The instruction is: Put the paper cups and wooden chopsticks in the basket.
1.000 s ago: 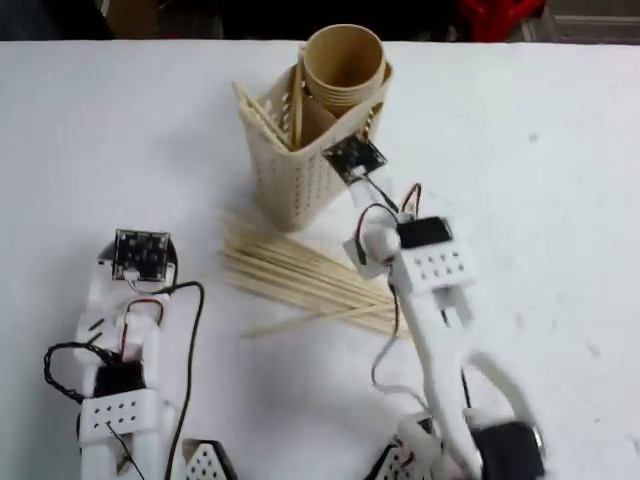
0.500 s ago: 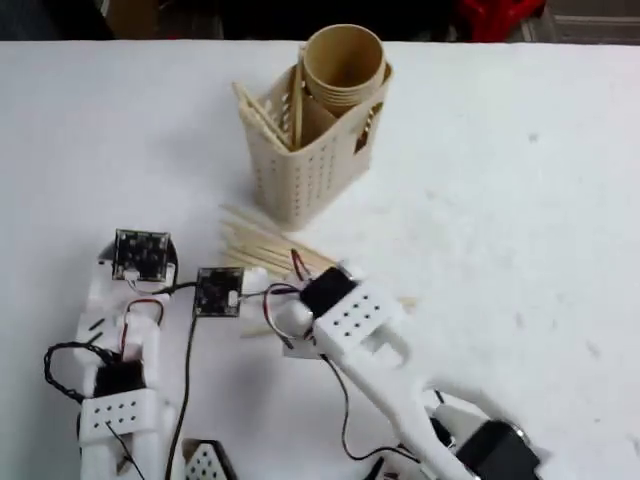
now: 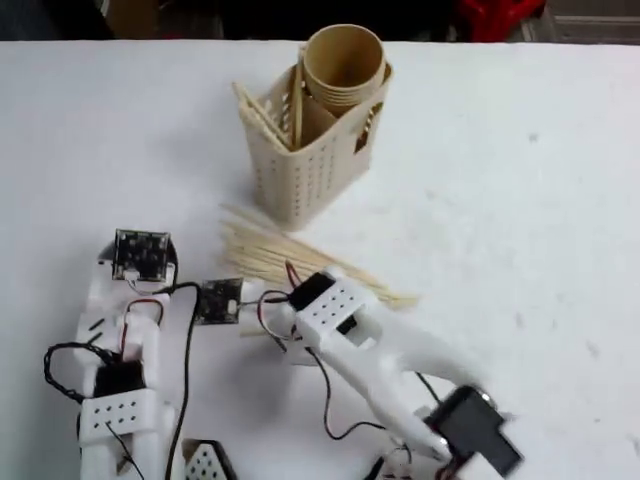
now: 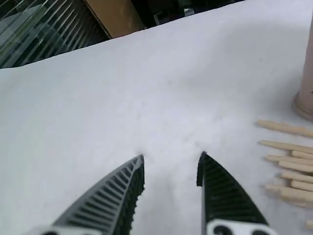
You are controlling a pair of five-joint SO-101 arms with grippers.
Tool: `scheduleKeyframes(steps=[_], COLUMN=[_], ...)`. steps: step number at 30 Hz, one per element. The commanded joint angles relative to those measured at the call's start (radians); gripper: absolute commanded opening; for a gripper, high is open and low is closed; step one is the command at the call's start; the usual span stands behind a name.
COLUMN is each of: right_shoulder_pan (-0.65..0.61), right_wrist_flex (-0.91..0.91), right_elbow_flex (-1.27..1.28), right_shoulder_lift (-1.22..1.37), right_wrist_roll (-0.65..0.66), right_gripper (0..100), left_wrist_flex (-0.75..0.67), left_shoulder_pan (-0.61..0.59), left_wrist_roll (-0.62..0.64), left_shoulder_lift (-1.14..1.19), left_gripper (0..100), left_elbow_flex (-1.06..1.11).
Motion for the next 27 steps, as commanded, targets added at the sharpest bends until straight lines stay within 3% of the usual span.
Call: scheduleKeyframes(steps=[1,7,11,18,27], right_shoulder_pan=[0.025,0.084,0.081,0.105,0.11], right_wrist_flex=[-0.041,-0.038,0.018,-0.048,-0.208], right_elbow_flex=[-0.008,-0.04,-0.071,-0.066,0.164], right_shoulder_lift=[0.042,0.065,0.058,-0.077,-0.341], right_wrist_roll=[0.008,0.006,0.0,-0.143,-0.104], right_gripper=[11.1,1.4,4.0,4.2,4.2], left_wrist_flex=[0.002,0.002,0.002,0.002,0.002], left_shoulder_pan=[0.008,0.008,0.008,0.008,0.007], left_wrist_roll=[0.008,0.008,0.008,0.008,0.008], left_shoulder_lift=[-0.015,-0.015,-0.015,-0.015,-0.015], left_gripper=[19,19,19,19,19], left_elbow_flex=[0.0,0.0,0.0,0.0,0.0])
